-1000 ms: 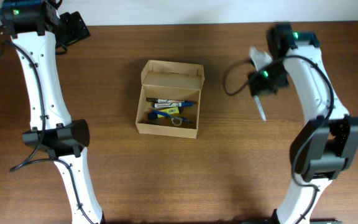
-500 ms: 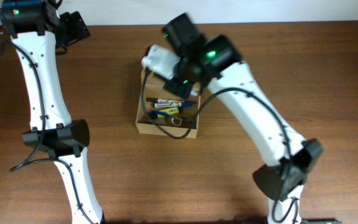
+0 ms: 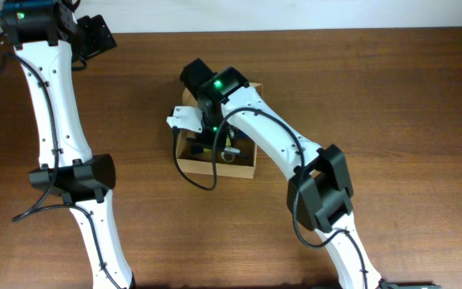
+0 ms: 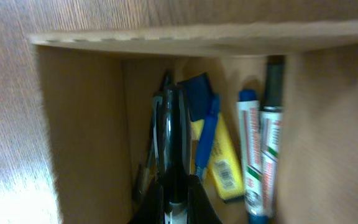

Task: Pack container
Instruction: 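Carry the Sharpie into the box and release it, then bring both grippers to the box lid flaps at the back edge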

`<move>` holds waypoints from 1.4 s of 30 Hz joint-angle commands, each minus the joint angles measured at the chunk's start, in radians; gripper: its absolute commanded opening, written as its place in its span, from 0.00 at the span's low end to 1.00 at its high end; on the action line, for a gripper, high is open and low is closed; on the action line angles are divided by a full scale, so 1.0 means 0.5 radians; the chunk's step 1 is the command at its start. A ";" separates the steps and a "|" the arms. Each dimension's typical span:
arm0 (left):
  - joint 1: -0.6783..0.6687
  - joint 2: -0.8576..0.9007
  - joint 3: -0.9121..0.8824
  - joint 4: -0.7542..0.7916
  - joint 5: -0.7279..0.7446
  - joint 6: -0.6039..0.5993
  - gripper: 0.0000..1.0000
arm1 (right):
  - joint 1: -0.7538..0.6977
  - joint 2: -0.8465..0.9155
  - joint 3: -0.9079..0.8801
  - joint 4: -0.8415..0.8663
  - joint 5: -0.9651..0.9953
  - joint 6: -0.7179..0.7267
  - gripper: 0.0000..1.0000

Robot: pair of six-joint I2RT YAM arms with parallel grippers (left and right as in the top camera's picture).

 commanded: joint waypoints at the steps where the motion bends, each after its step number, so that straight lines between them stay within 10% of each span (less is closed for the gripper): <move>1: 0.008 0.004 0.028 0.003 -0.029 0.018 1.00 | 0.010 0.066 -0.010 -0.008 -0.063 0.082 0.04; 7: 0.008 0.004 0.028 0.003 -0.029 0.018 1.00 | 0.011 0.075 -0.010 -0.025 -0.061 0.104 0.10; 12: 0.008 0.004 0.028 0.003 -0.029 0.018 1.00 | 0.011 0.059 -0.010 -0.094 -0.046 0.119 0.48; 23: 0.008 0.004 0.028 0.117 0.002 0.017 1.00 | -0.011 -0.327 0.237 -0.085 0.335 0.734 0.60; 34: 0.006 0.004 0.028 0.018 0.094 0.016 1.00 | -0.513 -0.692 0.380 -0.146 0.214 1.414 0.39; 36: 0.000 0.004 0.028 0.006 0.134 0.018 1.00 | -0.680 -0.695 0.378 -0.172 0.126 1.532 0.18; 42: -0.005 0.032 -0.012 -0.002 0.546 0.291 0.45 | -1.061 -0.629 0.246 -0.157 -0.267 1.690 0.04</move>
